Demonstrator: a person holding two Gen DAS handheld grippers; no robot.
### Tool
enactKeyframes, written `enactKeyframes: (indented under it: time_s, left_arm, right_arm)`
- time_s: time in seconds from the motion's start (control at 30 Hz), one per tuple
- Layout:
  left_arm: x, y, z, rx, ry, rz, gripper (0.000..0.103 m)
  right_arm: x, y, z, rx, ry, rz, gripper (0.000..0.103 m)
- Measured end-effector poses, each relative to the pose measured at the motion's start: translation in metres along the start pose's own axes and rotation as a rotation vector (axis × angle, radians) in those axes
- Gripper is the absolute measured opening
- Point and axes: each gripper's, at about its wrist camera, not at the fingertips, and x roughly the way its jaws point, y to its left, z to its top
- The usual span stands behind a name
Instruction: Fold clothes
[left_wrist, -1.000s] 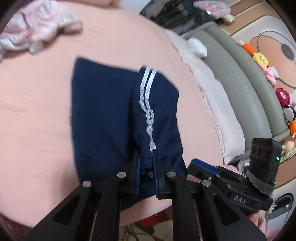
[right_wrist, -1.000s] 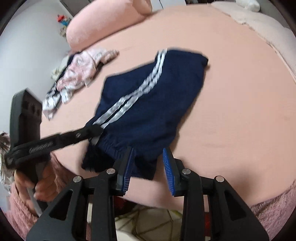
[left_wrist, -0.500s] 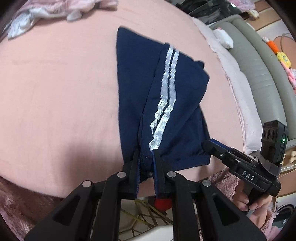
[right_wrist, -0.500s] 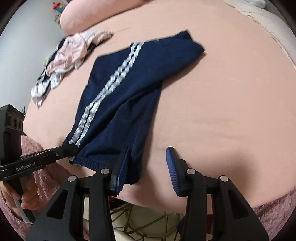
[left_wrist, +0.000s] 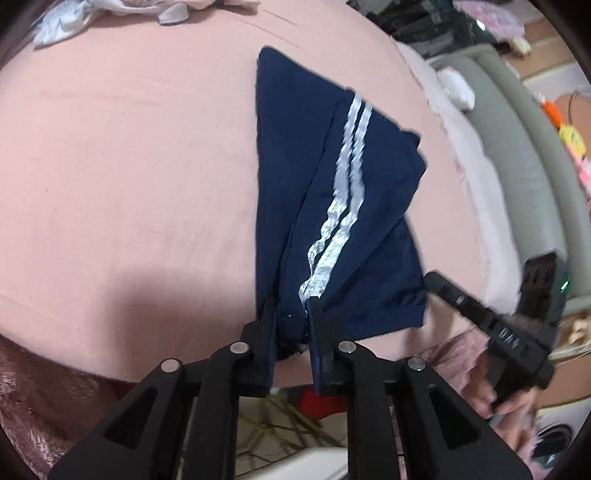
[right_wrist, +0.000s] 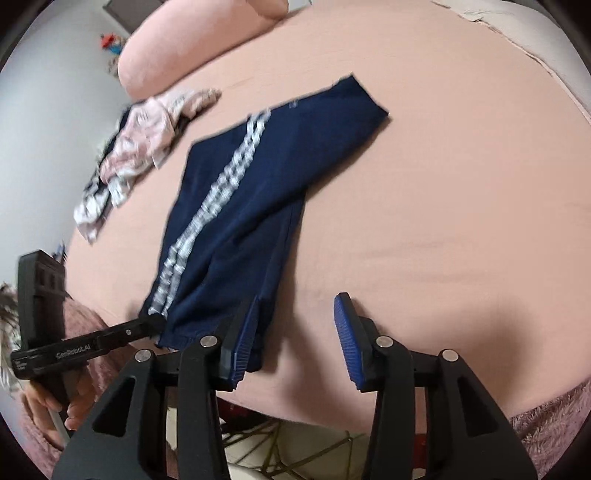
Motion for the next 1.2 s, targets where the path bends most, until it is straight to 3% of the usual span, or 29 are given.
enactKeyframes:
  time_s: [0.07,0.17,0.23,0.37,0.47,0.53,0.6,0.7,0.8,0.93,1.0,1.03,1.13,1.2]
  left_arm:
    - [-0.008,0.001,0.002,0.004,-0.033,0.004,0.018]
    - [-0.002,0.001,-0.001,0.022,0.005,0.033,0.018]
    - [0.0,0.001,-0.004,0.031,0.017,0.046,0.018]
    - [0.002,0.006,-0.003,-0.02,0.032,-0.023,0.032]
    - [0.003,0.013,-0.004,-0.07,0.035,-0.048,0.032]
    - [0.004,0.014,-0.006,-0.091,0.024,-0.035,0.032]
    - [0.006,0.008,-0.006,-0.112,-0.004,-0.026,0.032]
    - [0.003,0.005,-0.006,-0.103,-0.027,0.008,0.033]
    - [0.002,0.005,-0.005,-0.084,-0.016,0.014,0.034]
    - [0.008,0.007,-0.003,-0.082,0.021,-0.002,0.037]
    - [0.008,0.008,-0.002,-0.076,0.033,-0.015,0.044]
    - [0.008,0.009,-0.002,-0.069,0.04,-0.02,0.045]
    - [0.01,0.006,-0.004,-0.051,0.038,0.003,0.045]
    - [0.008,0.004,-0.005,-0.051,0.029,0.026,0.045]
  right_arm:
    - [0.002,0.001,0.0,0.016,0.01,0.035,0.045]
    - [0.013,0.003,-0.002,0.032,0.067,0.027,0.047]
    - [0.014,0.004,-0.002,0.032,0.057,0.032,0.047]
    - [0.012,0.005,-0.006,0.002,0.045,0.053,0.05]
    - [0.032,0.014,-0.009,-0.043,0.062,-0.002,0.052]
    - [0.031,0.022,-0.01,-0.092,0.055,-0.041,0.049]
    - [0.031,0.026,-0.013,-0.121,0.05,-0.056,0.032]
    - [0.024,0.017,-0.019,-0.083,0.056,-0.013,0.015]
    - [0.011,0.013,-0.023,-0.053,0.04,0.003,0.012]
    - [0.011,0.018,-0.023,-0.052,0.022,-0.006,0.014]
    - [0.017,0.011,-0.021,-0.019,0.024,-0.001,0.035]
    - [0.019,0.008,-0.02,-0.004,0.026,0.007,0.036]
    - [0.025,0.005,-0.018,0.016,-0.004,0.03,0.036]
    - [0.029,0.01,-0.016,-0.001,0.0,-0.003,0.029]
